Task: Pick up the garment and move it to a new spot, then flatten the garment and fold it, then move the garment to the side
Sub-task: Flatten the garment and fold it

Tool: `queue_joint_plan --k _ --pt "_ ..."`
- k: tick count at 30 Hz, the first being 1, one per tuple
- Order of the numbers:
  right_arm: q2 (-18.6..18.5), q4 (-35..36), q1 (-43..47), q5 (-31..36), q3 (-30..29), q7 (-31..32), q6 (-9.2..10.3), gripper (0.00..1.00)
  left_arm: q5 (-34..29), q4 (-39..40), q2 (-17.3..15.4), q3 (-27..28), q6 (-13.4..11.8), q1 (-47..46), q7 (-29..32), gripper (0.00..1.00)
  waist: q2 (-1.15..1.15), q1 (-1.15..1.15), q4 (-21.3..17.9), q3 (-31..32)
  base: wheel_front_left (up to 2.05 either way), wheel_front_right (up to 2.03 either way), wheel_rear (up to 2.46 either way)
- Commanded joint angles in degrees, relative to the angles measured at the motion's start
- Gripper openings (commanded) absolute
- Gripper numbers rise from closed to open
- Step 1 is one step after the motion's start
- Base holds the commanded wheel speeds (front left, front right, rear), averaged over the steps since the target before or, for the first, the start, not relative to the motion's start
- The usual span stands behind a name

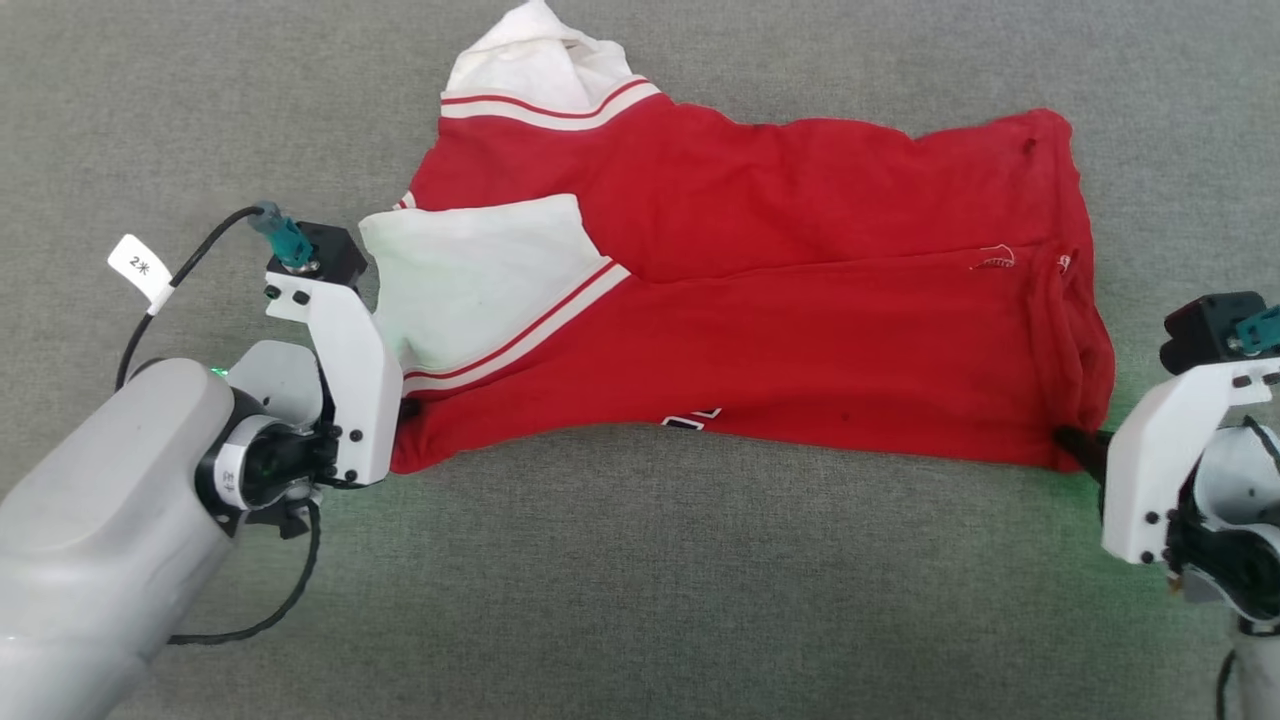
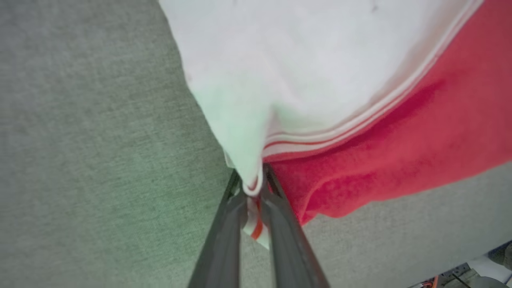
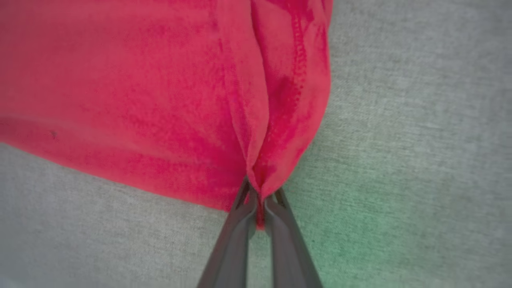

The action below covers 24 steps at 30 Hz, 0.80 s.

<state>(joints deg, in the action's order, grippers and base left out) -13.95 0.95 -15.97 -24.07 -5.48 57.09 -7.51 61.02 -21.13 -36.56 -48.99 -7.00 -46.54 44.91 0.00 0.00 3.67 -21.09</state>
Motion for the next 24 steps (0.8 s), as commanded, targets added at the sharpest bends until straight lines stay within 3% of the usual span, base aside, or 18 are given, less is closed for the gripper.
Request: queue_joint_plan --k 1,8,15,19,24 --pt "-1.2 0.8 0.7 -0.7 -0.1 1.9 0.04 0.0 0.1 0.3 -1.4 -0.1 -1.0 0.2 0.8 0.0 0.0 0.0 0.2 0.4 0.0 0.0 0.0" --pt "-3.8 8.0 3.0 -4.3 -1.2 7.2 0.03 0.0 0.5 7.2 -4.9 0.5 -4.7 1.2 3.9 0.0 0.0 0.0 1.1 1.4 0.0 0.0 0.0" --pt "-5.3 15.2 9.0 -7.0 -3.7 12.9 0.04 0.0 0.8 17.5 -9.7 0.5 -10.6 5.2 6.7 0.0 0.0 0.0 1.6 1.7 0.0 0.0 0.0" --pt "-4.2 17.7 13.3 -7.6 -5.5 14.0 0.04 0.0 1.2 22.9 -12.0 -0.2 -13.5 8.8 7.2 0.0 0.0 0.0 1.6 1.6 0.0 0.0 0.0" --pt "-2.3 17.6 15.6 -8.1 -5.7 12.6 0.03 0.0 1.2 25.2 -12.2 -1.0 -14.7 11.7 6.5 0.0 0.0 0.0 1.5 1.1 0.0 0.0 0.0"
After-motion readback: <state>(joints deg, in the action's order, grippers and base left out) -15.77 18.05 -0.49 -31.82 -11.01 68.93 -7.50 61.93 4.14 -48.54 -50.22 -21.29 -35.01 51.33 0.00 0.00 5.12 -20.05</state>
